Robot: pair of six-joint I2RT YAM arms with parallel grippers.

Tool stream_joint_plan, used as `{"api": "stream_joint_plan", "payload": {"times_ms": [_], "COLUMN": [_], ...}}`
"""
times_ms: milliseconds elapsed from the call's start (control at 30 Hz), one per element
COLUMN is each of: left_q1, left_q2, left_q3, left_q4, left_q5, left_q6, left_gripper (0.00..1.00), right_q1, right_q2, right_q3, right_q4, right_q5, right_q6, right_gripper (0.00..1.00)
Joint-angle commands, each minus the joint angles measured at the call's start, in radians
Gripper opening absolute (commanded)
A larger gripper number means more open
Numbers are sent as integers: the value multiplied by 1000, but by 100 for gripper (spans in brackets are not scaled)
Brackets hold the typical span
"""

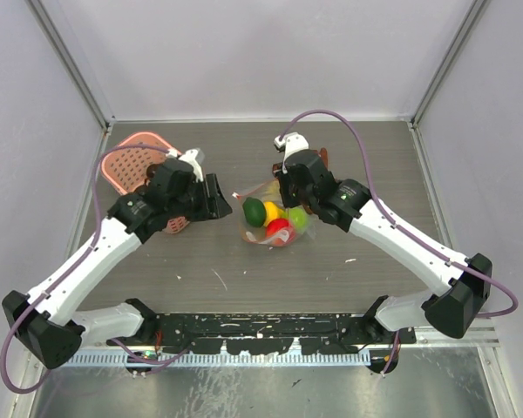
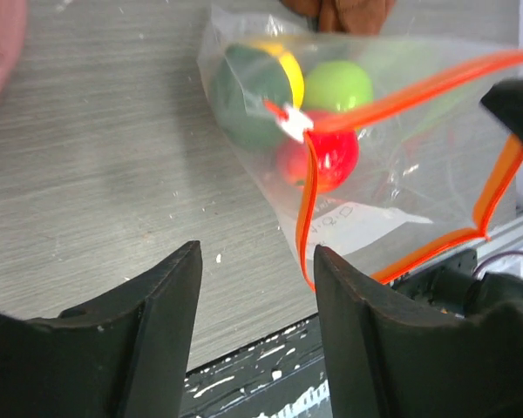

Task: Place the food in the zip-top bag and seal the zipper
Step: Pick up the fake fruit from the bin.

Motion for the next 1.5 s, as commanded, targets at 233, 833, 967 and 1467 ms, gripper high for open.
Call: {"api": "stream_joint_plan", "payload": {"times_ms": [233,833,967,1467], "left_q1": [198,546,557,564], "left_q2": [0,378,476,719], "left_q3": [241,413,433,483], "left_q4": [-209,-255,-254,-363], "left_q5": [-109,85,104,121], "left_q6": [236,523,589,690], "left_gripper": [76,85,84,81], "right_q1": [-5,-4,-5,-4], "right_q2": [-45,-49,-55,-59], "right_q3": [-6,-28,-41,-54], "right_q4": [76,93,105,115], "right_q5": [-12,-34,-46,-69], "right_q6": [3,-18,-22,-27], "right_gripper": [0,0,0,0]}}
